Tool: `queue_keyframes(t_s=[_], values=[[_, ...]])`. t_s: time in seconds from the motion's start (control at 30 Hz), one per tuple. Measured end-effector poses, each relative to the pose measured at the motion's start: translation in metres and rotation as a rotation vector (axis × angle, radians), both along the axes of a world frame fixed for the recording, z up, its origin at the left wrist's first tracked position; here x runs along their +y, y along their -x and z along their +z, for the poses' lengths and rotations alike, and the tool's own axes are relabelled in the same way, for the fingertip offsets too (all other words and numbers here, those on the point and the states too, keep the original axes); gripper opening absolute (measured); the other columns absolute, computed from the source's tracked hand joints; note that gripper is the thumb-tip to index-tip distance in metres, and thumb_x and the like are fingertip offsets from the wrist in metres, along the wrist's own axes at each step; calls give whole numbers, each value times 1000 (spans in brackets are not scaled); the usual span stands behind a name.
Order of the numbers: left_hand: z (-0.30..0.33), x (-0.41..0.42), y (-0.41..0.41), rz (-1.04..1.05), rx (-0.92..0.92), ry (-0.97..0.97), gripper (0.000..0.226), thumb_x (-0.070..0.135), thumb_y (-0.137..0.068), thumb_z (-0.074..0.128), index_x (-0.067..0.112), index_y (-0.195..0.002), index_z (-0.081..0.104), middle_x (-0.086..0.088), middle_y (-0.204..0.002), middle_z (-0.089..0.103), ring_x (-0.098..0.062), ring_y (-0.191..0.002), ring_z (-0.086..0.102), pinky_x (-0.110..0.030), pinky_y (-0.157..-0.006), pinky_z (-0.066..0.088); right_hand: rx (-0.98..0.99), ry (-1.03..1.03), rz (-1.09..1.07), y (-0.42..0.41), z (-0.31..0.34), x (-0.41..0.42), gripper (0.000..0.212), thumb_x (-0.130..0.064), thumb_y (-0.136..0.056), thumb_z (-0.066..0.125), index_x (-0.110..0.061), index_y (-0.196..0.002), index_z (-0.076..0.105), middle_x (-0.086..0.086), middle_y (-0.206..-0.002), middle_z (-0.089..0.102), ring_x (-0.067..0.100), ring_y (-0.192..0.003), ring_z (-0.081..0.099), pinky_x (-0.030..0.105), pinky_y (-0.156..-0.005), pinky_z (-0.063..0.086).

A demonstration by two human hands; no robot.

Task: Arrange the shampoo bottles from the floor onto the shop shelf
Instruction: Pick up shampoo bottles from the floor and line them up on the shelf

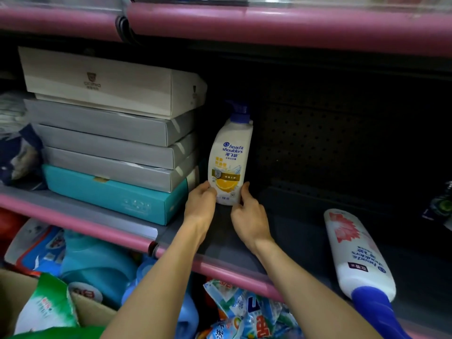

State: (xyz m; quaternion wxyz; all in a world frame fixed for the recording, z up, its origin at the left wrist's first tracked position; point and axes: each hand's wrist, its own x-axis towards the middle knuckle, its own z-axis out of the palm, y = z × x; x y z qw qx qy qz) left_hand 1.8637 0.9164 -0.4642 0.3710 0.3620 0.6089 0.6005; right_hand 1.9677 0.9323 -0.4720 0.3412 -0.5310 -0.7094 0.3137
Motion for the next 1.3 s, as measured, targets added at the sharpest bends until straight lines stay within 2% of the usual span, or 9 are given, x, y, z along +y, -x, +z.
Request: queue_keyframes(t_s=[0.13,0.27,0.33,0.43,0.5,0.63,0.83,1.1,1.3], values=[[-2,2,2,-18,63,27,37,17,-92,44,24,-125,60,0,-126,61,-17,-117,53,-37,-106,39,-32,44,26,-1,2,-1,79,-11,-86,42,-31,-152,5,12,-113,64,30,-102,61,44,-93,50],[-4,6,4,-32,160,54,31,20,-95,41,21,-120,60,-1,-123,59,-13,-104,50,-26,-88,34,-72,55,64,-2,2,-4,85,-12,-85,43,-34,-151,-5,10,-127,58,29,-108,58,42,-93,50],[-5,7,6,-30,191,68,30,21,-95,41,21,-118,60,-3,-123,60,-16,-105,52,-26,-87,35,-85,60,68,-2,2,-3,88,-11,-83,43,-36,-151,-7,9,-131,55,29,-111,57,41,-94,49],[-7,8,5,-29,206,70,34,21,-96,41,20,-126,57,-5,-130,57,-19,-112,51,-25,-89,33,-85,56,52,-2,2,-1,88,-11,-82,43,-35,-151,-6,9,-135,53,30,-114,56,41,-96,48],[-6,9,6,-8,194,63,35,20,-96,43,16,-128,54,-6,-132,55,-16,-107,49,-23,-86,30,-94,61,49,-2,2,0,88,-12,-83,43,-36,-151,-6,9,-136,53,30,-114,56,39,-94,48],[-7,10,7,-38,244,100,47,23,-95,44,23,-142,42,-1,-139,51,-20,-126,46,-24,-94,32,-126,64,56,-2,0,2,89,-13,-83,43,-36,-150,-10,10,-137,51,30,-113,56,36,-90,48],[-6,7,4,-53,354,129,64,22,-90,52,24,-149,27,0,-141,49,-21,-128,46,-24,-95,33,-140,66,52,-2,-1,4,88,-15,-85,44,-38,-149,-11,10,-140,48,30,-112,56,35,-88,48],[-3,11,5,-86,349,168,70,18,-91,51,23,-152,17,-2,-145,45,-24,-131,42,-36,-109,35,-207,70,44,-1,-1,6,87,-17,-87,44,-37,-149,-14,11,-147,40,32,-123,50,39,-97,44],[-4,14,7,-99,344,188,66,15,-94,43,24,-152,12,-4,-150,38,-26,-136,36,-34,-109,30,-244,51,42,-1,-1,6,86,-18,-88,43,-35,-150,-13,11,-147,39,32,-124,49,39,-97,44]])
